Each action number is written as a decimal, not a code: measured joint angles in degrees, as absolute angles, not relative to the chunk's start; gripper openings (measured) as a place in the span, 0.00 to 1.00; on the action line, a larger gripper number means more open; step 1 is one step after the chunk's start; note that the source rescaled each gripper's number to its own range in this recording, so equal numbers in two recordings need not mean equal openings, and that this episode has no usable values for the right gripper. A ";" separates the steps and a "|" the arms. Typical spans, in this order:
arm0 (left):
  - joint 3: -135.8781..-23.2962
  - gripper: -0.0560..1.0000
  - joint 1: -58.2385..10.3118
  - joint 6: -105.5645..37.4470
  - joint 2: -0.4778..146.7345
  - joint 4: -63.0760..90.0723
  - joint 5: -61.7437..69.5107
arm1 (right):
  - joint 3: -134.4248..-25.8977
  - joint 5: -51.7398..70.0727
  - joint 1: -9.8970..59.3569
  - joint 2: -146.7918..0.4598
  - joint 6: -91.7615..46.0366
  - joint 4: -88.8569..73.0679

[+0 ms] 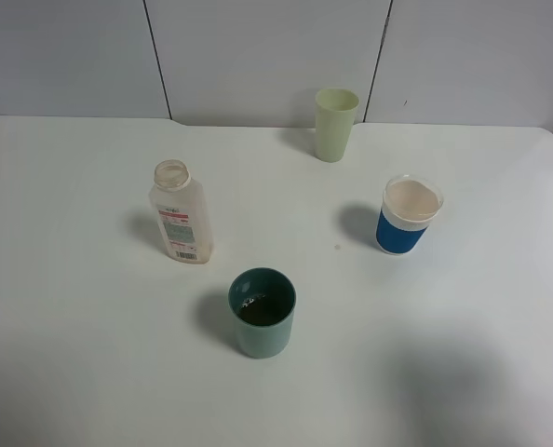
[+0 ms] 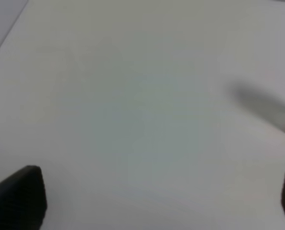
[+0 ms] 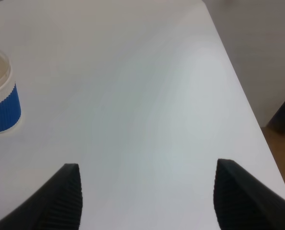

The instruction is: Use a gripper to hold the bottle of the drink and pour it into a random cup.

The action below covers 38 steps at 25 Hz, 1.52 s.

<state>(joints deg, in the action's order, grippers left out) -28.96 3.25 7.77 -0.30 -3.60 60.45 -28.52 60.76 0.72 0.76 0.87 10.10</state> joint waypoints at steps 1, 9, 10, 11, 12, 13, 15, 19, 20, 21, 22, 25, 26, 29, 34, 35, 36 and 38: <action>-28.96 1.00 3.25 7.65 -0.30 -3.60 60.45 | -28.52 60.76 0.72 0.76 0.87 10.10; -28.96 1.00 3.25 7.63 -0.30 -3.55 60.45 | -28.52 60.76 0.72 0.76 0.87 10.10; -28.96 1.00 3.25 7.63 -0.30 -3.55 60.45 | -28.52 60.76 0.72 0.76 0.87 10.10; -28.96 1.00 3.25 7.63 -0.30 -3.55 60.45 | -28.52 60.76 0.72 0.76 0.87 10.10; -28.96 1.00 3.25 7.63 -0.30 -3.50 60.45 | -28.52 60.76 0.72 0.76 0.87 10.10; -28.96 1.00 3.25 7.63 -0.30 -3.50 60.45 | -28.52 60.76 0.72 0.76 0.87 10.10; -28.96 1.00 3.25 7.63 -0.30 -3.45 60.45 | -28.52 60.76 0.72 0.76 0.87 10.10; -28.96 1.00 3.25 7.63 -0.30 -3.45 60.45 | -28.52 60.76 0.72 0.76 0.87 10.10; -28.96 1.00 3.25 7.63 -0.30 -3.45 60.45 | -28.52 60.76 0.72 0.76 0.87 10.10; -28.96 1.00 3.25 7.63 -0.30 -3.45 60.45 | -28.52 60.76 0.72 0.76 0.87 10.10; -28.96 1.00 3.25 7.63 -0.30 -3.45 60.45 | -28.52 60.76 0.72 0.76 0.87 10.10; -28.96 1.00 3.25 7.63 -0.30 -3.45 60.45 | -28.52 60.76 0.72 0.76 0.87 10.10; -28.96 1.00 3.25 7.63 -0.30 -3.45 60.45 | -28.52 60.76 0.72 0.76 0.87 10.10; -28.96 1.00 3.25 7.63 -0.30 -3.45 60.45 | -28.52 60.76 0.72 0.76 0.87 10.10; -28.96 1.00 3.25 7.63 -0.30 -3.45 60.45 | -28.52 60.76 0.72 0.76 0.87 10.10; -28.96 1.00 3.25 7.63 -0.30 -3.45 60.45 | -28.52 60.76 0.72 0.76 0.87 10.10; -28.96 1.00 3.25 7.63 -0.30 -3.45 60.45 | -28.52 60.76 0.72 0.76 0.87 10.10; -28.96 1.00 3.25 7.63 -0.30 -3.45 60.45 | -28.52 60.76 0.72 0.76 0.87 10.10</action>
<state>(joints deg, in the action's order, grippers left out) -28.96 3.25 7.63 -0.30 -3.45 60.45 -28.52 60.76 0.72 0.76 0.87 10.10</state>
